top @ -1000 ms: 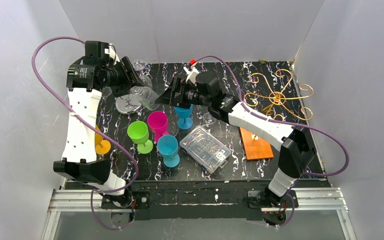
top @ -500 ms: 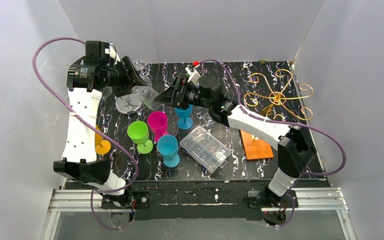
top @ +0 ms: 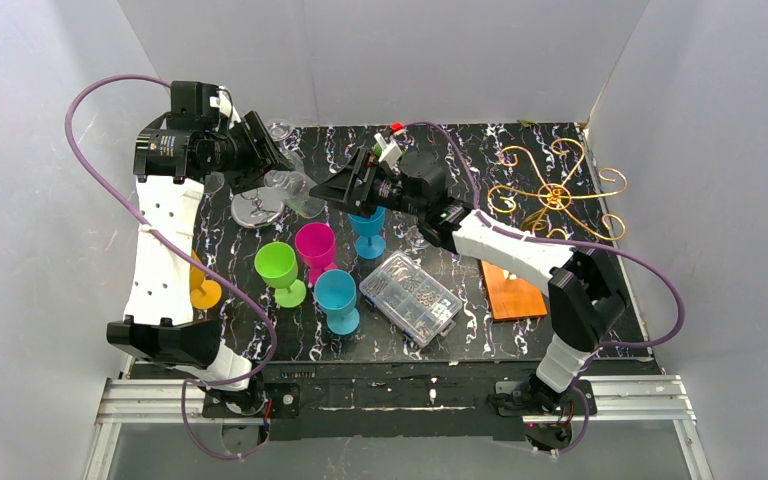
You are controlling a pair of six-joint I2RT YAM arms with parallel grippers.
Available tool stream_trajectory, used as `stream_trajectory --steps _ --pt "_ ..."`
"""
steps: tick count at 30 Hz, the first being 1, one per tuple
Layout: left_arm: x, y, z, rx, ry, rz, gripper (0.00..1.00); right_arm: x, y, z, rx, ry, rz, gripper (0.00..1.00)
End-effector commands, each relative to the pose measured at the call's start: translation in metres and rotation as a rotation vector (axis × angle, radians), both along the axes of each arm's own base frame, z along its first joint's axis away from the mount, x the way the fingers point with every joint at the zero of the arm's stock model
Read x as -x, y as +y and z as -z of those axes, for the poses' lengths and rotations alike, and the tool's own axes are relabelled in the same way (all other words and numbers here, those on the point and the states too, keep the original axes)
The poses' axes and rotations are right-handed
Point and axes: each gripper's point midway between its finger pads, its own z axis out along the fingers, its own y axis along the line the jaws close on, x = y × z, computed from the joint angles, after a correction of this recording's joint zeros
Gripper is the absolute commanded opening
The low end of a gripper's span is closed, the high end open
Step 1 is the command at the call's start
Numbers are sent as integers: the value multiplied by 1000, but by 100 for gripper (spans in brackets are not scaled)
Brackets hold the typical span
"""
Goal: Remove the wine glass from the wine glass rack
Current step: Place the wine glass at the center of the board.
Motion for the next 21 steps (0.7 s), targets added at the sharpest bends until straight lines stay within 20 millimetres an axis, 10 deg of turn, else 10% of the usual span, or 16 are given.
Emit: stream_trajectory --steps 1,21 --pt "6 -7 -30 42 -97 24 0 -5 -3 -6 -25 -21 23 100" --pt "3 -18 -40 113 -120 37 0 2 4 -48 -332 -5 -97 100"
